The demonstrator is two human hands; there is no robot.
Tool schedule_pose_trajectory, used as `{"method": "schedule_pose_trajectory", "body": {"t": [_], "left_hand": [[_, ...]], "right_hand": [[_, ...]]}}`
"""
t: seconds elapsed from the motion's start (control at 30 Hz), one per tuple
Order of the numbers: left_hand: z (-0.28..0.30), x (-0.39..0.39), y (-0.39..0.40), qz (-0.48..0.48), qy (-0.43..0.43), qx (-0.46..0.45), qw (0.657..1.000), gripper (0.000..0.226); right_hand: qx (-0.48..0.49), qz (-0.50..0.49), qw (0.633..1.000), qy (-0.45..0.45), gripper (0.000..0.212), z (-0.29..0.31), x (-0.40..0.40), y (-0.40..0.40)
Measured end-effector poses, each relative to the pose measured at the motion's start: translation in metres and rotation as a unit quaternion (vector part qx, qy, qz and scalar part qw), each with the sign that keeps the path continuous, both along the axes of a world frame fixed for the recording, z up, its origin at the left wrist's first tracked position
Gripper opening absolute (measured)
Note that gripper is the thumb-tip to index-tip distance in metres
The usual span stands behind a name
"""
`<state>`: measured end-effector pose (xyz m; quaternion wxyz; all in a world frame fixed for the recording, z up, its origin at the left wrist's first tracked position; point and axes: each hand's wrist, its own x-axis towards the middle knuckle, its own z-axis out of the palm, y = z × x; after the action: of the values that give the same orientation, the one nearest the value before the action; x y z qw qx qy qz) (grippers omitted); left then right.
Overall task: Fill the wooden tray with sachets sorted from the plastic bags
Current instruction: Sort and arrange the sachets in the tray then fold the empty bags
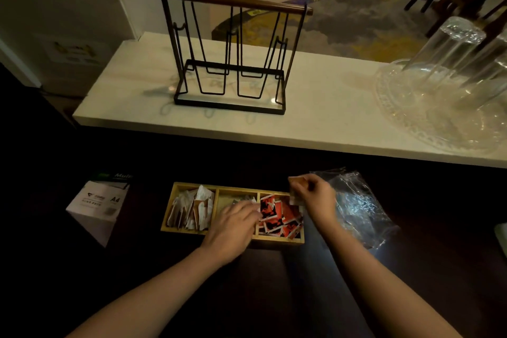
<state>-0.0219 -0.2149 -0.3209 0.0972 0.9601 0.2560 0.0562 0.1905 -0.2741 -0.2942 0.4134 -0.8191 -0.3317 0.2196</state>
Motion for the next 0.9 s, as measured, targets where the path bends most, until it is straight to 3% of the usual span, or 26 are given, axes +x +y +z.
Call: {"method": "schedule_pose_trajectory", "body": {"t": [0.13, 0.27, 0.37, 0.47, 0.57, 0.8, 0.9], "left_hand": [[0.011, -0.038, 0.032, 0.132, 0.023, 0.075, 0.988, 0.037], [0.005, -0.075, 0.059, 0.169, 0.072, -0.001, 0.983, 0.052], [-0.003, -0.077, 0.066, 0.164, 0.089, -0.046, 0.981, 0.062], [-0.009, -0.076, 0.071, 0.180, 0.067, -0.028, 0.981, 0.052], [-0.011, -0.075, 0.071, 0.206, 0.050, -0.067, 0.975, 0.042], [-0.018, -0.071, 0.070, 0.238, 0.049, -0.124, 0.962, 0.051], [-0.018, -0.066, 0.067, 0.260, 0.008, -0.143, 0.955, 0.064]], "right_hand": [[0.045, 0.075, 0.991, 0.097, 0.009, 0.018, -0.054, 0.038], [0.044, 0.134, 0.978, 0.155, 0.010, 0.021, -0.101, 0.074], [0.013, 0.155, 0.982, 0.111, 0.012, 0.013, -0.123, 0.092], [-0.019, 0.164, 0.986, -0.020, 0.014, 0.007, -0.138, 0.098], [-0.039, 0.179, 0.977, -0.108, 0.014, 0.004, -0.152, 0.097], [-0.098, 0.201, 0.970, -0.091, 0.023, -0.013, -0.163, 0.094], [-0.113, 0.203, 0.967, -0.107, 0.024, -0.019, -0.168, 0.093]]}}
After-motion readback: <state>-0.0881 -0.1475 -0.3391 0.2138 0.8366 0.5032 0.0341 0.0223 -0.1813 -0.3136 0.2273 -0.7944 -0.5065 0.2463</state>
